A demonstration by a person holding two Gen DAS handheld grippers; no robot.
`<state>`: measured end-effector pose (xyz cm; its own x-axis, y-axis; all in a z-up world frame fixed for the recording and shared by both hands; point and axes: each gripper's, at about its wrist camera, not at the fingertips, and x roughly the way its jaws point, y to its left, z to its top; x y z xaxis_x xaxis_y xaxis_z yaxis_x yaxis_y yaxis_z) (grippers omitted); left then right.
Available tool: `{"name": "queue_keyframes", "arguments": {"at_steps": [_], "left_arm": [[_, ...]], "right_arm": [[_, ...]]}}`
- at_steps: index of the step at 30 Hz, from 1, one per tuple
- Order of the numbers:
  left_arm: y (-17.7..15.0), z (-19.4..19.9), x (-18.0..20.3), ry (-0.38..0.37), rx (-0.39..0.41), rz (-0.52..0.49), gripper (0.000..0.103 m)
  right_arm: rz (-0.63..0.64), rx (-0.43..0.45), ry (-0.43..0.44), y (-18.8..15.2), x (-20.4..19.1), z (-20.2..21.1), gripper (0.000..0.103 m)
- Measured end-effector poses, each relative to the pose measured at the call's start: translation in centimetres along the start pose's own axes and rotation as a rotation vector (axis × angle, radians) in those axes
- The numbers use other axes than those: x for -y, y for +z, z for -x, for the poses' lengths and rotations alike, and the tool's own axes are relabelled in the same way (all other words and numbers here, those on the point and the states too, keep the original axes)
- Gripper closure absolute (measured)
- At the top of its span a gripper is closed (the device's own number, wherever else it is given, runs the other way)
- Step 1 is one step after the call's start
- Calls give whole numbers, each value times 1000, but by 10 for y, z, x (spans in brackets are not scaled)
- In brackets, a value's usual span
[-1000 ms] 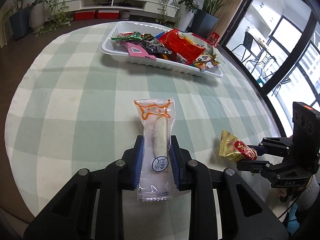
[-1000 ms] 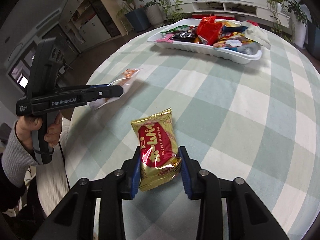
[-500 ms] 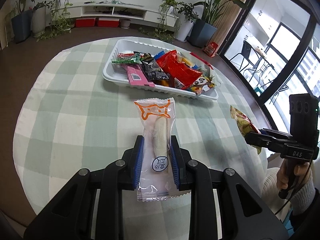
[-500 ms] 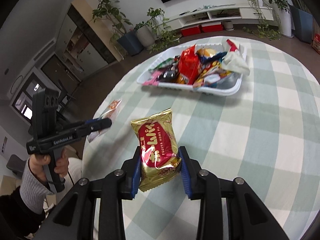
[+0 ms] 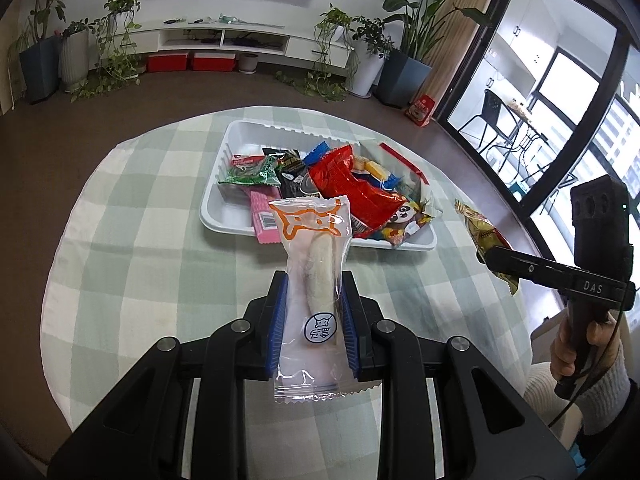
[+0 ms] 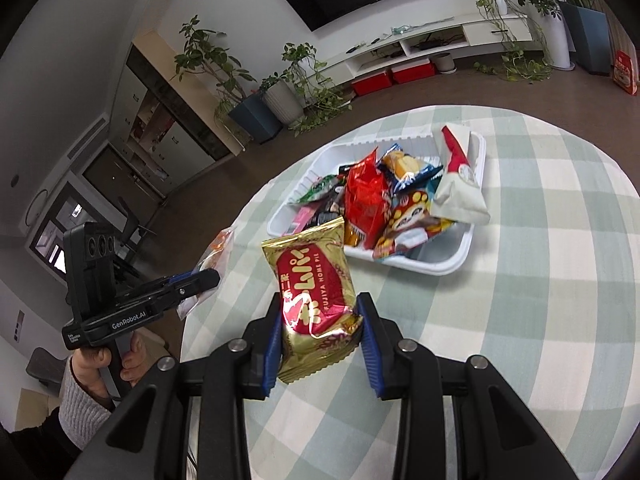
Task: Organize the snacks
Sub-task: 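Carry the sausage packet and gold packet over the white tray, then lower both packets into the tray and open both grippers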
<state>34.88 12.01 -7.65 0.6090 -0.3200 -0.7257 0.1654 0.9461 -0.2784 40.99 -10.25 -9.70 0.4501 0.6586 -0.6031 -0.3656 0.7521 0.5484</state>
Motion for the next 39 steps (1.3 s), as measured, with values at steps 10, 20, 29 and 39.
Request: {"name": "queue_keyframes", "arguments": {"at_steps": [10,20,29,39], "left_arm": [[31,-21,-15,7,-9,20,80],[54,-43,-29,26,-14,28,80],[77,-72,-41,35,-34,31,80],[103,-114,-45,47,-67,15,80]], "right_arm": [[-55,36,5,32,18,-11,66],[-91,54,6,52,32,-23,66],[-128,60,2,74,48,-41,66],[-164,60,-22,92,69,-61,65]]}}
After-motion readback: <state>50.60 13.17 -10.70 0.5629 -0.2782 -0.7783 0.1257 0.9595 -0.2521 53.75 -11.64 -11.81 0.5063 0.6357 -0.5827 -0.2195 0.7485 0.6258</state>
